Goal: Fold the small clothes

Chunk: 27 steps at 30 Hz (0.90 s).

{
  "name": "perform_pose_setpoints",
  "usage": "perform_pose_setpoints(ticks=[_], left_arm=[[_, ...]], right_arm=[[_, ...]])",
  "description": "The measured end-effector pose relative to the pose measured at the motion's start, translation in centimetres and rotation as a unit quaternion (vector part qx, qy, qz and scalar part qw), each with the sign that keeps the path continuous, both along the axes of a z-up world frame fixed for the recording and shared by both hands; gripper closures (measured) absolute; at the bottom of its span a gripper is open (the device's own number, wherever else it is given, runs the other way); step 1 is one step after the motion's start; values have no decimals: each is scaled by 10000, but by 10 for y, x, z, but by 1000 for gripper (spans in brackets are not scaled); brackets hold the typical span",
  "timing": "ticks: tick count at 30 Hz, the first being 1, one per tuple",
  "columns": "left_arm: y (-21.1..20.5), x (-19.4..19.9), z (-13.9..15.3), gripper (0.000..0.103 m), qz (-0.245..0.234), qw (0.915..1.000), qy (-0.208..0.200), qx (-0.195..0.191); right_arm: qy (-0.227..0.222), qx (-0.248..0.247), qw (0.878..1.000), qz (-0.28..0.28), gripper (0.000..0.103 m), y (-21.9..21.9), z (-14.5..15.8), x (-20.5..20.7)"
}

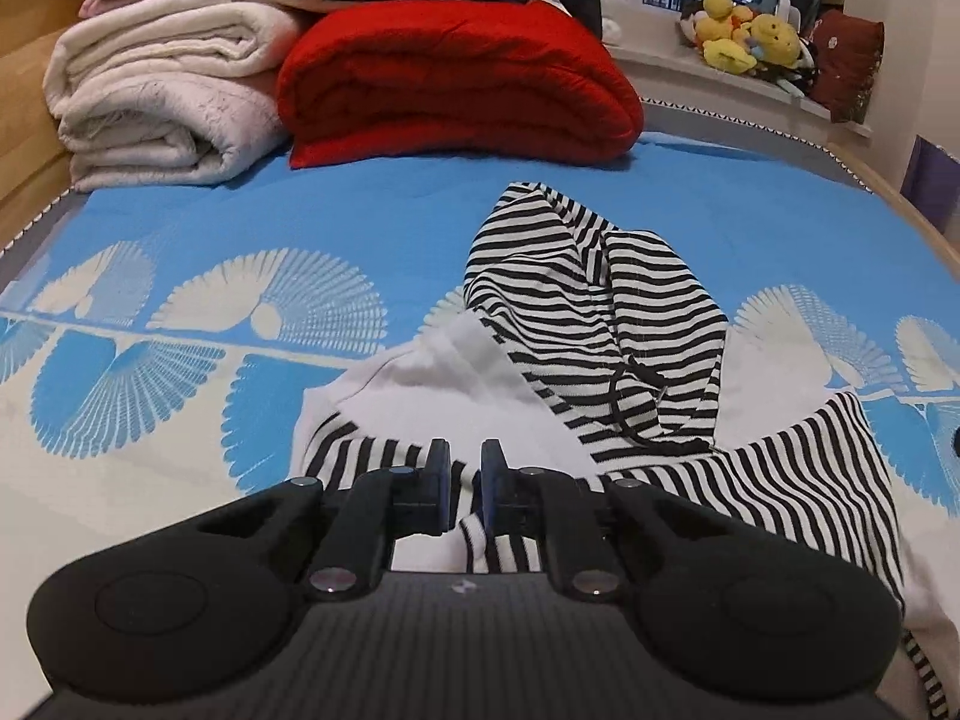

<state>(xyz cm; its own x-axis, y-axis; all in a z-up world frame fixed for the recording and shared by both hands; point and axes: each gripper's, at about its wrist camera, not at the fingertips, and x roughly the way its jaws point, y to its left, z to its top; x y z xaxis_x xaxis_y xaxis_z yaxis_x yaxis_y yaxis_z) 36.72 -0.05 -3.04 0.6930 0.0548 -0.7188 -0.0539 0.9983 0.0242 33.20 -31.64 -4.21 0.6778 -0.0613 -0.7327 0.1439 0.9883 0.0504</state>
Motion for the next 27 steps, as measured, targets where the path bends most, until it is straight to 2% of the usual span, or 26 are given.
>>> perform_pose_setpoints(ticks=[1, 3, 4, 5, 8, 13, 18, 19, 20, 21, 22, 23, 25, 26, 27], left_arm=[[-2, 5, -2, 92, -9, 10000, -21, 5], [-5, 19, -6, 92, -8, 10000, -40, 5], [-7, 30, -7, 92, -5, 10000, -49, -25], [-7, 40, -8, 92, -9, 10000, -57, -80], [-11, 87, -12, 92, -44, 9994, -72, -342], [-25, 174, -31, 92, -145, 9995, -44, -264], [-47, 259, -43, 88, -344, 9985, -292, 315], [-51, 275, -45, 80, -343, 9982, -306, 390], [-54, 289, -48, 64, -304, 9979, -326, 460], [-57, 303, -52, 55, -264, 9978, -332, 512], [-61, 317, -56, 41, -218, 9977, -307, 569], [-65, 327, -60, 39, -166, 9975, -281, 623], [-72, 345, -70, 40, -189, 9971, -140, 727], [-76, 353, -75, 57, -247, 9964, -44, 807], [-78, 357, -79, 79, -343, 9952, 33, 915]], right_arm=[[5, 50, 10000, -55, 65, -3, 0, 0], [10, 161, 9998, -102, 73, -7, 0, 0], [20, 199, 9997, -109, 84, -9, -1, 1], [31, 242, 9996, -143, 88, -11, -1, 1], [24, 390, 9988, -279, 88, -15, -4, 2], [439, 200, 9988, -77, 87, -11, -21, 6], [929, -252, 9950, 260, 86, -3, -43, 11], [958, -308, 9944, 312, 86, -2, -45, 12], [992, -363, 9938, 352, 86, -1, -48, 13], [1020, -398, 9933, 360, 86, -1, -49, 13], [1055, -438, 9928, 365, 86, -2, -51, 14], [1110, -506, 9918, 372, 86, -2, -53, 15], [1202, -644, 9900, 376, 86, -2, -58, 16], [1239, -693, 9891, 384, 86, -4, -60, 16], [1270, -730, 9884, 389, 86, -4, -61, 16]])
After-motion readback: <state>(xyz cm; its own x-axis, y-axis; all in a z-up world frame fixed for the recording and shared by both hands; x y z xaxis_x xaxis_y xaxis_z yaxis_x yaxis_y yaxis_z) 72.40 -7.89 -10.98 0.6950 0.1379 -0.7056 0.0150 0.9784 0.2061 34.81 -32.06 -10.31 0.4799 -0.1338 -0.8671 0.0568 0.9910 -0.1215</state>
